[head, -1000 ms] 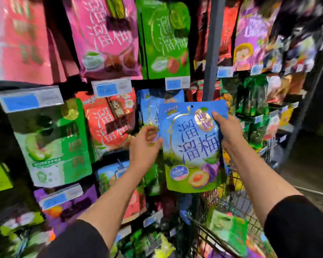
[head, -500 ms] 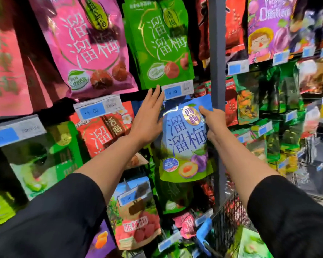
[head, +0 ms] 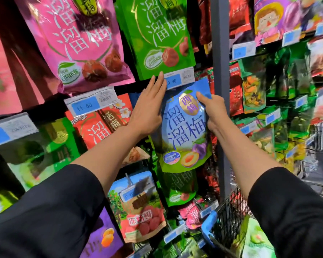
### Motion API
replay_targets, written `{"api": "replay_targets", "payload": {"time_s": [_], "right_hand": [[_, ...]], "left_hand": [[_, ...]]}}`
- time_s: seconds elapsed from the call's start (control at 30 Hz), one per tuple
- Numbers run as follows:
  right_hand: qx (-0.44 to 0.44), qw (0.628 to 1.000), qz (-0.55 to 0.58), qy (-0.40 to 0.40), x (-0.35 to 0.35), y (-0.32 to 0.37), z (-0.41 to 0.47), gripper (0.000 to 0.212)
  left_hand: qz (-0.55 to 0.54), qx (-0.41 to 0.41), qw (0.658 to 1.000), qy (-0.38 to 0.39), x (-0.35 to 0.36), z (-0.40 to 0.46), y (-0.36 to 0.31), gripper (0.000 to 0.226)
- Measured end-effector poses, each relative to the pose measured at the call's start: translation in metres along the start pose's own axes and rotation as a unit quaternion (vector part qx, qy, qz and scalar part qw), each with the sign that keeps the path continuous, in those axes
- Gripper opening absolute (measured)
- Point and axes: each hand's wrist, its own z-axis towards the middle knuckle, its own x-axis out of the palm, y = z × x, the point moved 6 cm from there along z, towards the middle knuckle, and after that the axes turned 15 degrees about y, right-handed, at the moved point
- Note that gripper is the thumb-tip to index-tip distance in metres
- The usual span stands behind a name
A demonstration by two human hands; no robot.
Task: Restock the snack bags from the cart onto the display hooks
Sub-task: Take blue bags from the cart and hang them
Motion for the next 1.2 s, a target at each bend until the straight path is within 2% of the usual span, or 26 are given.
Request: {"api": "replay_targets", "payload": {"time_s": [0.1, 0.13, 0.17, 0.23, 0.27, 0.47, 0.77, 0.93, 1.03, 1.13, 1.2], "right_hand": [[-0.021, 1.000, 0.003, 0.003, -0.008, -0.001, -0.004, 0.054], [-0.024, 1.000, 0.002, -0.002, -0.008, 0.000, -0.005, 0.056], [-0.023, 1.000, 0.005, -0.015, -0.009, 0.001, -0.004, 0.051], [-0.005, 0.999, 0.015, -0.034, -0.007, 0.002, -0.001, 0.026], [0.004, 0.999, 0.021, -0.038, -0.006, 0.002, -0.001, 0.021], [0.002, 0.997, 0.042, -0.058, 0.000, -0.003, 0.009, 0.023], [-0.025, 0.995, -0.004, -0.097, -0.006, -0.007, 0.007, 0.026], [-0.046, 0.993, -0.057, -0.095, -0.002, -0.002, 0.008, 0.042], [-0.060, 0.989, -0.077, -0.110, 0.001, -0.001, 0.009, 0.035], [-0.064, 0.979, -0.137, -0.137, 0.005, 0.003, 0.009, 0.052], [-0.059, 0.968, -0.190, -0.156, 0.006, 0.007, 0.006, 0.055]], "left_hand": [[0.011, 0.001, 1.000, 0.000, -0.001, 0.001, 0.001, 0.066], [0.015, -0.002, 1.000, -0.001, -0.002, 0.001, 0.000, 0.063], [0.017, -0.008, 1.000, 0.001, -0.003, 0.001, -0.001, 0.062], [0.020, -0.018, 1.000, 0.001, -0.004, 0.000, -0.003, 0.061], [0.023, -0.020, 1.000, -0.001, -0.005, 0.000, -0.004, 0.062], [0.033, -0.032, 0.999, -0.001, 0.000, -0.003, -0.003, 0.067], [0.058, -0.036, 0.998, 0.006, 0.008, -0.004, 0.004, 0.078], [0.060, -0.041, 0.997, -0.001, 0.011, -0.002, 0.003, 0.082], [0.061, -0.039, 0.997, -0.001, 0.013, -0.001, 0.003, 0.083], [0.065, -0.038, 0.997, 0.000, 0.013, -0.002, 0.003, 0.085], [0.071, -0.037, 0.997, -0.003, 0.014, -0.002, 0.003, 0.085]]}}
